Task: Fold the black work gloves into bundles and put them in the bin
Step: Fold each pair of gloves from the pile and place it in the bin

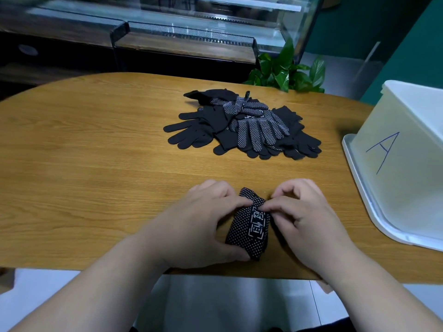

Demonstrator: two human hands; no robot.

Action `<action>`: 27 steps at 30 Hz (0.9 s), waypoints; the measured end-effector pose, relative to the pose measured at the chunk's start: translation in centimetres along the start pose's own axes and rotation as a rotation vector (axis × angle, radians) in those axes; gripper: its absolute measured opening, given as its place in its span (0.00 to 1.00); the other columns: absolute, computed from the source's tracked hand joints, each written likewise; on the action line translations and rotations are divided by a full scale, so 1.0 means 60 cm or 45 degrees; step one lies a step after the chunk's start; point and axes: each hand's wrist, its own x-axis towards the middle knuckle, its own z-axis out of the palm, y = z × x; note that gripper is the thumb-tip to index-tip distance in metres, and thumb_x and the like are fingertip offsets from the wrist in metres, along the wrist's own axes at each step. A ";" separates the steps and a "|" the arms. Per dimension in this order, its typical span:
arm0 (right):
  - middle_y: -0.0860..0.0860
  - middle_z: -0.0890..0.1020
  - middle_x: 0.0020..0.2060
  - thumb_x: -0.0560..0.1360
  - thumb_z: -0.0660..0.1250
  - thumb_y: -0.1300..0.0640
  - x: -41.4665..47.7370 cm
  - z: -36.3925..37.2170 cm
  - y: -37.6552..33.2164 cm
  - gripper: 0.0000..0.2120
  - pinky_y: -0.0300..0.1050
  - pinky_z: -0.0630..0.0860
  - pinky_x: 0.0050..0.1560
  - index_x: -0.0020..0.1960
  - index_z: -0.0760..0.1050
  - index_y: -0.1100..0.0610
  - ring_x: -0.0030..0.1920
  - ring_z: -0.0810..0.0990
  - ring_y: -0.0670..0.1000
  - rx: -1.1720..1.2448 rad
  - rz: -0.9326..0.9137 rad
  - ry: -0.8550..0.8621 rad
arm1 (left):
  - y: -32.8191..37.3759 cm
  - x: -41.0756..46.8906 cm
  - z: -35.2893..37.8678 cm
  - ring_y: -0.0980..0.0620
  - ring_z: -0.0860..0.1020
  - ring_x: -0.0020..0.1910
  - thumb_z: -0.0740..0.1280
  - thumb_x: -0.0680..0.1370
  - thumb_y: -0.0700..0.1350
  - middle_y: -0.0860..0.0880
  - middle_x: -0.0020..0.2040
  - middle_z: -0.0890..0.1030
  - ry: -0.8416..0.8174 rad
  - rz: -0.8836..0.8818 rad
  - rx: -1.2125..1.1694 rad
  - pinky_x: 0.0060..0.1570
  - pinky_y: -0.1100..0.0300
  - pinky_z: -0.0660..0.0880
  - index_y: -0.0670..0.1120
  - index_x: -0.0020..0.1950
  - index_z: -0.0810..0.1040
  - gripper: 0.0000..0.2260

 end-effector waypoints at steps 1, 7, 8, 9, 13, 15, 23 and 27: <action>0.42 0.77 0.46 0.70 0.75 0.66 0.001 0.000 -0.002 0.15 0.39 0.69 0.53 0.47 0.85 0.47 0.54 0.72 0.44 -0.015 0.006 -0.008 | 0.001 0.001 0.001 0.61 0.65 0.59 0.68 0.64 0.73 0.64 0.56 0.66 0.011 0.002 0.009 0.62 0.61 0.66 0.61 0.71 0.69 0.37; 0.39 0.82 0.47 0.74 0.67 0.57 0.000 -0.004 -0.012 0.10 0.47 0.74 0.59 0.51 0.84 0.49 0.57 0.77 0.43 0.069 -0.075 -0.036 | -0.004 -0.003 -0.004 0.56 0.66 0.69 0.64 0.75 0.60 0.57 0.67 0.70 0.094 0.054 -0.119 0.67 0.46 0.65 0.53 0.62 0.77 0.19; 0.38 0.83 0.49 0.74 0.65 0.54 -0.001 -0.005 -0.015 0.11 0.45 0.72 0.62 0.52 0.84 0.49 0.59 0.77 0.42 0.096 -0.072 -0.058 | -0.006 -0.002 -0.005 0.56 0.66 0.69 0.63 0.76 0.57 0.57 0.67 0.71 0.097 0.060 -0.142 0.66 0.45 0.66 0.53 0.59 0.77 0.15; 0.38 0.82 0.51 0.74 0.63 0.52 -0.002 -0.007 -0.017 0.13 0.41 0.69 0.65 0.54 0.84 0.48 0.62 0.76 0.41 0.124 -0.066 -0.089 | -0.008 -0.001 -0.006 0.56 0.68 0.67 0.61 0.77 0.54 0.58 0.65 0.74 0.106 0.065 -0.159 0.65 0.45 0.67 0.53 0.57 0.78 0.12; 0.34 0.82 0.57 0.72 0.65 0.51 -0.001 -0.015 -0.028 0.13 0.33 0.59 0.72 0.56 0.81 0.46 0.69 0.69 0.35 0.298 0.010 -0.284 | -0.008 0.005 -0.004 0.58 0.73 0.55 0.59 0.78 0.50 0.61 0.49 0.78 0.210 0.010 -0.169 0.57 0.48 0.72 0.53 0.50 0.78 0.09; 0.30 0.80 0.58 0.72 0.66 0.57 0.001 -0.016 -0.035 0.14 0.32 0.56 0.73 0.54 0.78 0.41 0.71 0.66 0.32 0.367 0.037 -0.359 | -0.008 0.005 -0.004 0.60 0.74 0.51 0.59 0.78 0.53 0.62 0.44 0.77 0.234 -0.059 -0.190 0.54 0.52 0.73 0.56 0.51 0.78 0.08; 0.32 0.78 0.61 0.78 0.67 0.63 -0.001 -0.013 -0.036 0.25 0.34 0.65 0.68 0.51 0.67 0.31 0.68 0.68 0.30 0.441 0.214 -0.428 | -0.011 0.004 -0.001 0.58 0.69 0.53 0.62 0.74 0.61 0.61 0.45 0.74 0.107 -0.187 -0.124 0.54 0.57 0.69 0.60 0.54 0.82 0.14; 0.38 0.80 0.50 0.70 0.75 0.48 0.004 -0.018 -0.026 0.15 0.32 0.69 0.56 0.49 0.70 0.38 0.57 0.74 0.36 0.248 0.277 -0.185 | -0.009 0.002 -0.007 0.61 0.68 0.53 0.62 0.72 0.65 0.65 0.47 0.72 0.053 -0.288 -0.186 0.49 0.60 0.67 0.61 0.47 0.80 0.13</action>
